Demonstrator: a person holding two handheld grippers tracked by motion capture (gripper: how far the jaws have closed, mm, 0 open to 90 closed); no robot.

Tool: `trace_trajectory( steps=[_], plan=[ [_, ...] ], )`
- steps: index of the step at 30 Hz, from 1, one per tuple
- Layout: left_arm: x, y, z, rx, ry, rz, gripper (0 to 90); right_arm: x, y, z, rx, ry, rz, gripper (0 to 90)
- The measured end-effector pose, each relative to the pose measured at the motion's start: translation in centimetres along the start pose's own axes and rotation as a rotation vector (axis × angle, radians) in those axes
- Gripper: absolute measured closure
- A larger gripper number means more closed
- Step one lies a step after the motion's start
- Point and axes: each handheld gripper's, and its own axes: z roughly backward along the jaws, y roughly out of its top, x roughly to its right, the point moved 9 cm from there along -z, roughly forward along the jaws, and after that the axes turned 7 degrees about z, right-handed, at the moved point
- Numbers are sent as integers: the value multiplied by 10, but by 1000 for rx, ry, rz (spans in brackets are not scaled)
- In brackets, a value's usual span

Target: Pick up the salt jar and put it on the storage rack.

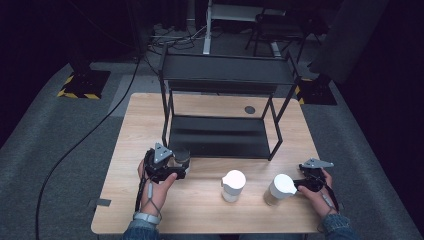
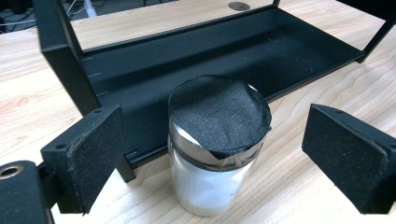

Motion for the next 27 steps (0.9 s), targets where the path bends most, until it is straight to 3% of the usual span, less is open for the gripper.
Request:
trace_trajectory(
  steps=[14, 27],
  plan=[
    [1, -6, -21, -6, -30, 10, 83, 0, 0, 0, 0, 3, 1, 52],
    [0, -17, -39, -64, -38, -18, 136, 0, 0, 0, 0, 3, 1, 52]
  ],
)
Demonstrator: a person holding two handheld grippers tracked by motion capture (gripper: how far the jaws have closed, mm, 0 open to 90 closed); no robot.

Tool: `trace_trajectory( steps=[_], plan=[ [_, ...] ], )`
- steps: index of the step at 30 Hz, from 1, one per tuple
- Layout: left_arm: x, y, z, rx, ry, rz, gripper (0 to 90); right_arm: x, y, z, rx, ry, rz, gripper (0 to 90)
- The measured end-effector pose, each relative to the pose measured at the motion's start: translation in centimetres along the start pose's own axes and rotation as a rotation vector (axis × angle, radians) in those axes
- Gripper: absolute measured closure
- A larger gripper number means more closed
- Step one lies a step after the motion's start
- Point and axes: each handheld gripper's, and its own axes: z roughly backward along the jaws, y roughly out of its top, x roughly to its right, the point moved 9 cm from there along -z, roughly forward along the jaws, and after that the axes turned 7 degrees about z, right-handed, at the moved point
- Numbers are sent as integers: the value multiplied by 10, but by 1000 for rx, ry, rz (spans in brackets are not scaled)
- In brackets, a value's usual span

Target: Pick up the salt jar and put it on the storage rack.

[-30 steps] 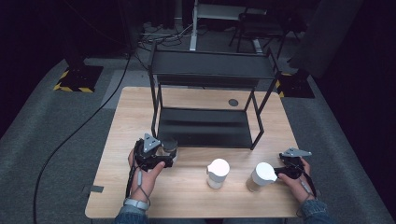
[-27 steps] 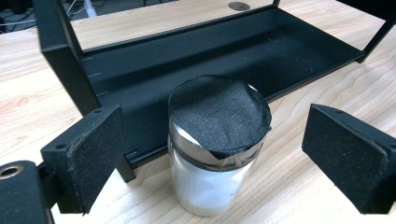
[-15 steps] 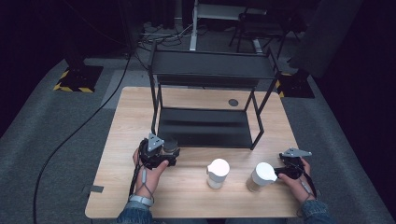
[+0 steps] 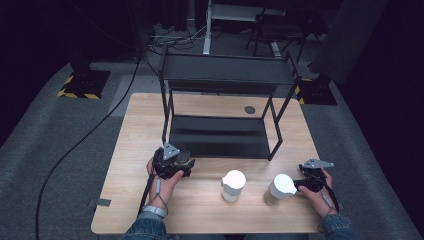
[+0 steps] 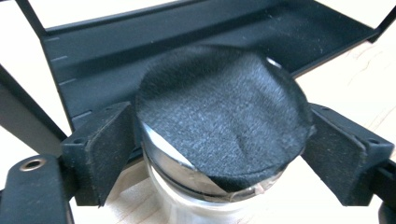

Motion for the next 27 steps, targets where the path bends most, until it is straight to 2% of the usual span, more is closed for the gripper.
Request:
trace_trajectory(
  steps=[3, 8, 11, 17, 20, 22, 27],
  plan=[
    [-1, -3, -3, -11, 10, -16, 156, 0, 0, 0, 0, 0, 0, 52],
    [-3, -5, -4, -3, 34, -30, 244, 0, 0, 0, -1, 0, -1, 52],
    [-2, -5, -3, 3, 34, -45, 309, 0, 0, 0, 0, 0, 0, 52],
    [-2, -5, -2, 25, 38, -29, 311, 0, 0, 0, 0, 0, 0, 52],
    [-3, -5, -2, 14, 40, -28, 312, 0, 0, 0, 0, 1, -1, 52],
    [-2, -4, -2, 13, 30, -2, 312, 0, 0, 0, 0, 0, -1, 52],
    [-2, 6, 3, 15, 34, -11, 312, 0, 0, 0, 0, 0, 0, 52]
  ],
)
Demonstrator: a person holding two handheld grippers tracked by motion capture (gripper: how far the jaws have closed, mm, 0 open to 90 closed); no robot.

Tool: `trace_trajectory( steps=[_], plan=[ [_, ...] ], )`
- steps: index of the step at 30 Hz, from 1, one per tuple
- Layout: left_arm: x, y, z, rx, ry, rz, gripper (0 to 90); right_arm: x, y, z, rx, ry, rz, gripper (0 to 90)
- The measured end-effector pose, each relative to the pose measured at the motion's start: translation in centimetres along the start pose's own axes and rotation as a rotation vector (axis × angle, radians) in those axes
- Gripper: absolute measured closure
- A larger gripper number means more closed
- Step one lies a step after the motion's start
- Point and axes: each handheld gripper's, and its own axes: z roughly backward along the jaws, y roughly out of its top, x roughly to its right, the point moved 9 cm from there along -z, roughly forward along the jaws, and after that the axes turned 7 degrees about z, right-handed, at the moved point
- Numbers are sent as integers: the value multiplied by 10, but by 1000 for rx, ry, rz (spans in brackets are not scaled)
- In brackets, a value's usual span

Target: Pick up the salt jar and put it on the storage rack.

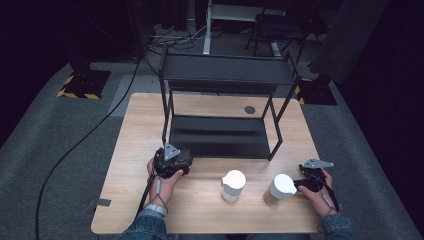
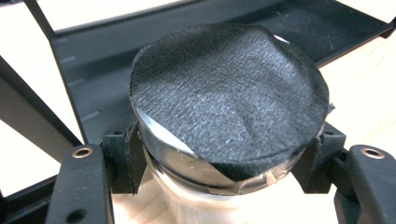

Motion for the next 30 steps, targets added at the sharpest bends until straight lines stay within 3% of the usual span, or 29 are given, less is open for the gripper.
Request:
trace_trajectory(
  steps=[30],
  plan=[
    [16, 52, 12, 29, -18, -67, 312, 0, 0, 0, 1, -1, 0, 52]
  ],
)
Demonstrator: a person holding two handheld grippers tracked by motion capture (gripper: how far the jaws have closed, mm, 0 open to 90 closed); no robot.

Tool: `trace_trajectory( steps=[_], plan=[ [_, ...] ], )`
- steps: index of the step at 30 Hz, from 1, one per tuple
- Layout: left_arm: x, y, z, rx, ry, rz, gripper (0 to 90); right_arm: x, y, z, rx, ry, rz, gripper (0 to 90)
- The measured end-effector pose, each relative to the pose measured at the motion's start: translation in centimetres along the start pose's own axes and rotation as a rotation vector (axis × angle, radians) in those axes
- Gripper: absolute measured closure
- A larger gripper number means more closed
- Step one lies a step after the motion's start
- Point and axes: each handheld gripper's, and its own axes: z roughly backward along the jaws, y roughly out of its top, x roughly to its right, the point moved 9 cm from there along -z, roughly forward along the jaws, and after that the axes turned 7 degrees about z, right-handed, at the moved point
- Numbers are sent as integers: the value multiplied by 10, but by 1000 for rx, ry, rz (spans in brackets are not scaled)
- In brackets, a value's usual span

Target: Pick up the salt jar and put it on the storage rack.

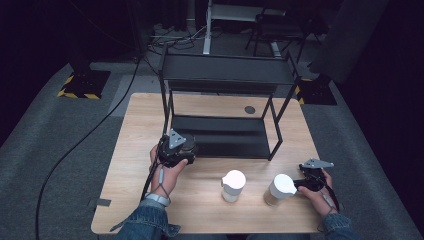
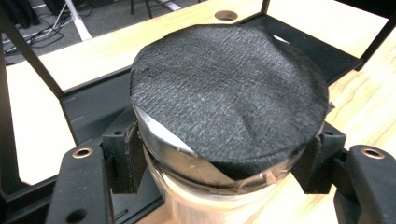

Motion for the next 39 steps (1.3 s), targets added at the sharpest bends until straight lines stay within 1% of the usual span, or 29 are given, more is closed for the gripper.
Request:
trace_trajectory(
  steps=[1, 5, 14, 20, 22, 30, 31, 32, 33, 37, 39],
  plan=[
    [0, 2, 0, -2, 1, -11, 312, 0, 0, 0, 0, 0, 0, 52],
    [0, 7, 0, -10, 0, -20, 312, 0, 0, 0, 0, 1, 1, 51],
    [-5, 23, -2, 0, 4, -18, 312, 0, 0, 0, 0, 0, 1, 51],
    [-9, 31, -8, -2, 7, -20, 312, 0, 0, 0, 0, 0, 2, 51],
    [-10, 34, -11, 5, 6, -15, 312, 0, 0, 0, 0, 0, 2, 51],
    [-12, 40, -25, -3, 6, -19, 312, 0, 0, 0, 0, 0, 2, 52],
    [-12, 41, -27, 1, 4, -13, 312, 0, 0, 0, 0, 0, 1, 51],
    [-13, 41, -29, 0, 3, -11, 312, 0, 0, 0, 0, 0, 1, 51],
    [-12, 41, -32, 5, 2, 0, 311, 0, 0, 0, 0, 0, 1, 51],
    [-15, 39, -42, 0, 4, -2, 311, 0, 0, 0, 0, 0, 2, 51],
    [-16, 38, -47, -2, 7, -9, 311, 0, 0, 0, 0, 0, 2, 52]
  ],
)
